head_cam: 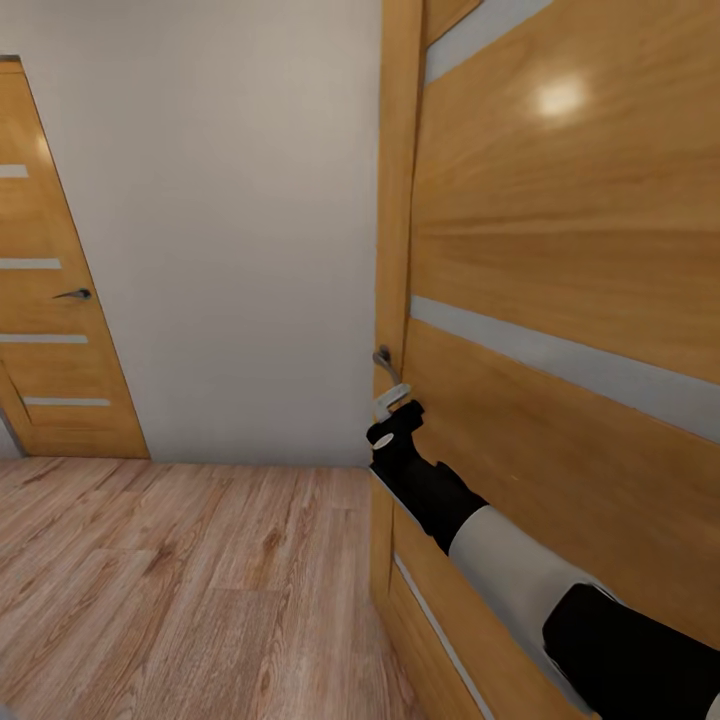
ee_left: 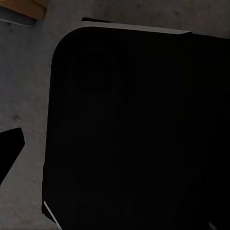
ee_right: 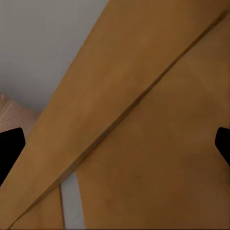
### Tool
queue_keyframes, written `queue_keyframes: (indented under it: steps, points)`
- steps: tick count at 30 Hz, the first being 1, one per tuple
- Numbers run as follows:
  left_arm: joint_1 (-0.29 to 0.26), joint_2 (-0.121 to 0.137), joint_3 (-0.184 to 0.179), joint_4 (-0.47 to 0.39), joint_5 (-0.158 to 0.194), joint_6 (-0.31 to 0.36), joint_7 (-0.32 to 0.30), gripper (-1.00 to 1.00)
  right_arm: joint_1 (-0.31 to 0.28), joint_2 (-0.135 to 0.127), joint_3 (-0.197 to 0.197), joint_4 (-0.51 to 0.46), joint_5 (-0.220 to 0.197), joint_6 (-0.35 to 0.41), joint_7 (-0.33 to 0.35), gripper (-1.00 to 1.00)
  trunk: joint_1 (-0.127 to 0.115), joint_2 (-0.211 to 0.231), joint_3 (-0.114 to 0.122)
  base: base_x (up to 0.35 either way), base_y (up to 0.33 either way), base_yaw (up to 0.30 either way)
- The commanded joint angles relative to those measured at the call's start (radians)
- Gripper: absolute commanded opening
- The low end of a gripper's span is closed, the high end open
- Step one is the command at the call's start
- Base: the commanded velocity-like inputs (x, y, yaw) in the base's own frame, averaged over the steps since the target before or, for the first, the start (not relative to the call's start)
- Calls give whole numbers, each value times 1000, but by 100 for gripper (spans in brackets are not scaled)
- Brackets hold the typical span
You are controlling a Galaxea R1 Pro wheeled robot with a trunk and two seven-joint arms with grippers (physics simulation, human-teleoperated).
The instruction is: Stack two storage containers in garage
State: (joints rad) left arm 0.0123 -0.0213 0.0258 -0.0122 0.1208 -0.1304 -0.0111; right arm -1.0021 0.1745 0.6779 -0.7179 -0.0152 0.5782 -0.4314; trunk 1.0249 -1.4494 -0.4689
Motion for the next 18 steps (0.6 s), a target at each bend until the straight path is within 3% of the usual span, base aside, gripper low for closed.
queue_keyframes:
  steps: [1,13,18]
  points:
    - [1,0,2,-2,8,-1,-1,100,-1,-1,1,4,-2,7,-7,100,0,0,-1,0,0,0]
    - [1,0,2,-2,8,-2,-1,100,-1,-1,-9,17,0,-2,-10,100,0,0,-1,0,0,0]
    - [1,0,2,-2,8,-2,-1,100,-1,-1,-34,31,0,1,-12,100,0,0,-1,0,0,0]
